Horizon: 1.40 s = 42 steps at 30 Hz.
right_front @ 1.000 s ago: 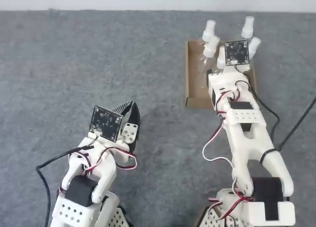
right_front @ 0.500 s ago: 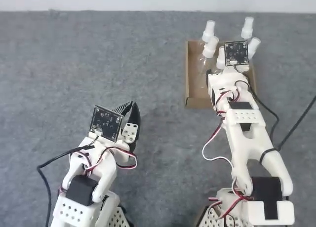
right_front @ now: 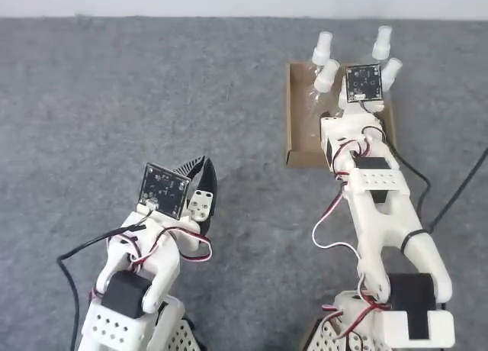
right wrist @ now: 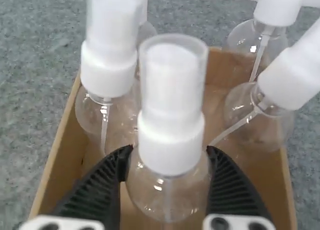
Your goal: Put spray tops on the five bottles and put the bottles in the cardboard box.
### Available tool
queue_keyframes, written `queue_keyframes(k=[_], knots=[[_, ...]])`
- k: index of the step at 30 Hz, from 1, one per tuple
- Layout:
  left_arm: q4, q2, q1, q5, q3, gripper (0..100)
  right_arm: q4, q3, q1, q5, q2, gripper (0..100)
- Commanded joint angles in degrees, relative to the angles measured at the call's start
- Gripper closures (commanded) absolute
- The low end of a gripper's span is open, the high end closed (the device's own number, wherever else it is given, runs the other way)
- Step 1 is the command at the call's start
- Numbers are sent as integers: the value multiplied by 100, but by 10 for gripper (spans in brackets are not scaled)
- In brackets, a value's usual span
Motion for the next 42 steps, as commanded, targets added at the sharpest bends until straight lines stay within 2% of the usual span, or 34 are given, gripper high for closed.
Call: queue_keyframes(k=[1,9,16,35,42], knots=[[-185,-79,-18,-62,-66,987,22,-88,4,79,-171,864],[-185,-79,-18,-62,-66,987,40,-88,4,79,-171,861],[-185,-79,-18,-62,-66,987,66,-79,4,88,-171,737],[-193,-79,-18,-62,-66,987,92,-176,4,132,-180,742],[-193,-79,-18,-62,-66,987,673,-501,4,141,-224,742]])
